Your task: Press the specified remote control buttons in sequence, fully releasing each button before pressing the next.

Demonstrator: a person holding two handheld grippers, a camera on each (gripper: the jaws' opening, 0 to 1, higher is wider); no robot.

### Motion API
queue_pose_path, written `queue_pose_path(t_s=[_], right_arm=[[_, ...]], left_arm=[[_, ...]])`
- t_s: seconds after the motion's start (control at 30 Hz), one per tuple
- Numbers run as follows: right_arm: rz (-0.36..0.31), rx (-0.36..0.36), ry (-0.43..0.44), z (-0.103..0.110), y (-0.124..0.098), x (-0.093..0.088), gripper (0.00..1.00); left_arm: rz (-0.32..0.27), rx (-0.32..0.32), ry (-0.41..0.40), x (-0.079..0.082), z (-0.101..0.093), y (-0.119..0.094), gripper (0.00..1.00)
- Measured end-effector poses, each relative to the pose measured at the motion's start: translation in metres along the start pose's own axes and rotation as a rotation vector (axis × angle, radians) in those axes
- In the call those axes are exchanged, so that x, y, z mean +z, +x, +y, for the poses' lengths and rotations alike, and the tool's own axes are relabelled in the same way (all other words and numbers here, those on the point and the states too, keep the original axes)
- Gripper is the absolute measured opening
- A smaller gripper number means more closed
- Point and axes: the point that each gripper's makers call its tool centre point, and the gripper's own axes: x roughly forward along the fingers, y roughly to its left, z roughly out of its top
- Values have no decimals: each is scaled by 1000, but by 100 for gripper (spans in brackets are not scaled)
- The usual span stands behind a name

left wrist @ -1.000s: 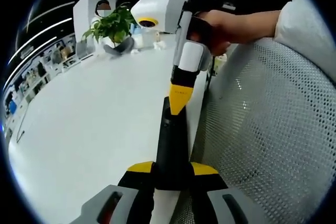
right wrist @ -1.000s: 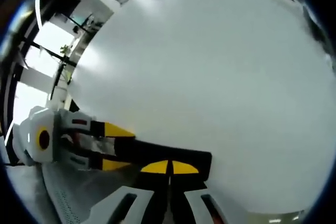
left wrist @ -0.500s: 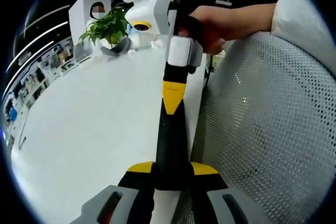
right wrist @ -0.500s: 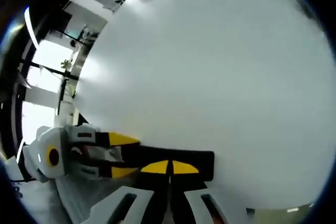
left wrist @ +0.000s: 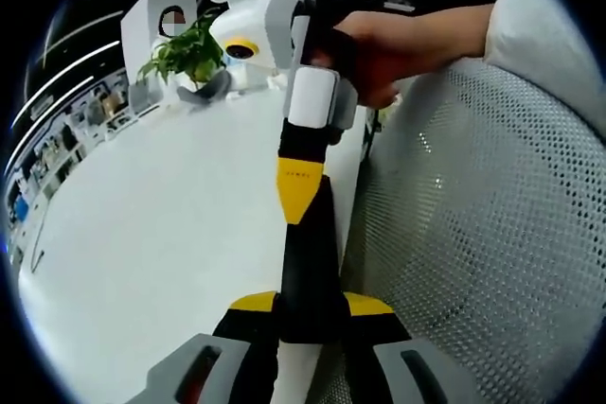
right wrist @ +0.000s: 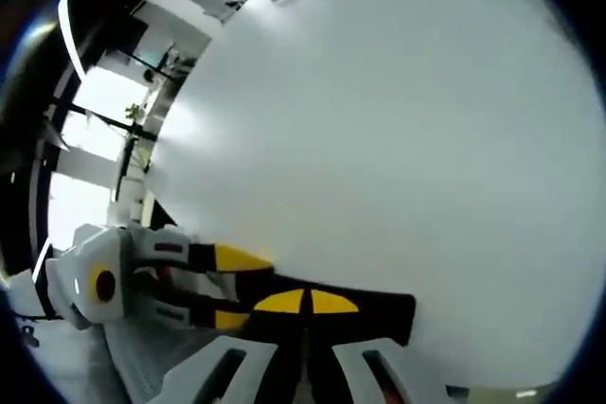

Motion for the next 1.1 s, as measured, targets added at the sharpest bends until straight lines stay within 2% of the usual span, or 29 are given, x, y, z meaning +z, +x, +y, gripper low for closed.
queue_pose_path(t_s=[0.03,0.3,0.53,0.77,0.97,1.1], right_arm=[[20,-2,1,0,1,-3,0],[1,-6,-38,2,2,-1,0],[-22,4,-26,1,4,1,0],[-45,-29,-95,1,6,3,0],[-16,-32,-85,1,4,3,0],[3,-47,-34,-4,-1,-1,0]], left_arm=[[-1,0,-1,0,0,0,24],[-2,-1,1,0,1,0,24],[-1,-2,-2,0,1,1,24],[0,4,1,0,2,1,24],[5,9,23,0,2,1,24],[8,11,34,-1,1,2,24]])
